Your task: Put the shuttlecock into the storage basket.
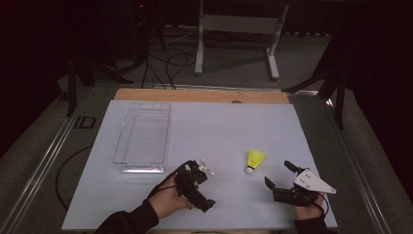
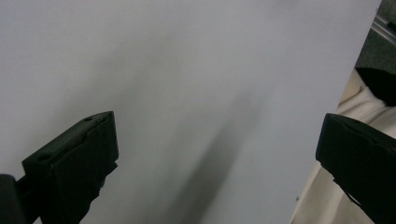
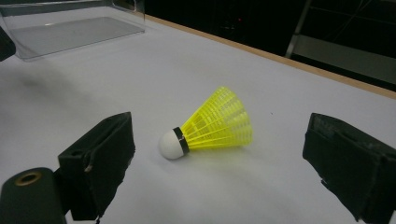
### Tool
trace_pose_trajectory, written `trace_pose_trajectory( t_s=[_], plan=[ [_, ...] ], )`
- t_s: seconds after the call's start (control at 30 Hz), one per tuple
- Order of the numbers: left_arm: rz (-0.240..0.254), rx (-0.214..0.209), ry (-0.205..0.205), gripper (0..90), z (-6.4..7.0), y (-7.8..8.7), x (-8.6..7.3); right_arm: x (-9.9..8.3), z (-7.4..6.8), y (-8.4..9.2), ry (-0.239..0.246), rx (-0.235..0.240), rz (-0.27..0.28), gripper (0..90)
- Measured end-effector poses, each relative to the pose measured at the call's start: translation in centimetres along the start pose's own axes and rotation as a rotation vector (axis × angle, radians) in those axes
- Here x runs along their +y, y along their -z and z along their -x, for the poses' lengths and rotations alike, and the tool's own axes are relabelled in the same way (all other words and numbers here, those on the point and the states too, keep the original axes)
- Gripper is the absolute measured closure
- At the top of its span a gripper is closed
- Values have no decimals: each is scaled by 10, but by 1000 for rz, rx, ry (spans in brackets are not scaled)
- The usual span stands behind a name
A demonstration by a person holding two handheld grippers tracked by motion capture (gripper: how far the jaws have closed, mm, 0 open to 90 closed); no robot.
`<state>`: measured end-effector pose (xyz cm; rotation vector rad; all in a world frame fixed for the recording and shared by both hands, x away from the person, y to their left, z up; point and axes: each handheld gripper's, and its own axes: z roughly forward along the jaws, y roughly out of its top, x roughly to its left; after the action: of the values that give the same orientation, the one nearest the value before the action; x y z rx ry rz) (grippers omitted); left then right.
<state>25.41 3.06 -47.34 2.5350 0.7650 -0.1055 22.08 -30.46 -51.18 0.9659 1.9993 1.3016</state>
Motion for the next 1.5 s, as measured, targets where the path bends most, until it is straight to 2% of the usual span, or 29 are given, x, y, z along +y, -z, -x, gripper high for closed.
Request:
trace_pose_trajectory(
  t_s=[0.27, 0.33, 0.57, 0.83, 0.9, 1.1, 1.27, 1.33, 1.47, 1.5],
  plan=[
    [26, -3, 14, 0, 6, -1, 19, 0, 0, 0, -1, -3, 0, 91],
    [41, -3, 40, 1, 9, -5, 32, 0, 0, 0, 0, -3, -3, 91],
    [50, -2, 63, 1, 14, -14, 53, 0, 0, 1, -6, -13, 2, 91],
    [48, 17, 47, 1, 20, -25, 76, 2, 1, 3, 1, -40, 10, 91],
    [54, 38, 42, 1, 22, -27, 81, 2, 1, 4, -3, -47, 11, 91],
    [93, 43, 57, 1, 24, -30, 96, 1, 2, 5, -10, -66, 11, 91],
    [131, 33, 91, 1, 22, -36, 106, 1, 3, 5, -13, -71, 15, 91],
    [141, 44, 106, 1, 21, -39, 108, 1, 3, 5, -17, -73, 17, 91],
    [177, 61, 163, 1, 18, -43, 113, 2, 4, 7, -18, -83, 25, 91],
    [186, 77, 182, 1, 18, -46, 114, 2, 4, 7, -19, -85, 26, 91]
  ],
)
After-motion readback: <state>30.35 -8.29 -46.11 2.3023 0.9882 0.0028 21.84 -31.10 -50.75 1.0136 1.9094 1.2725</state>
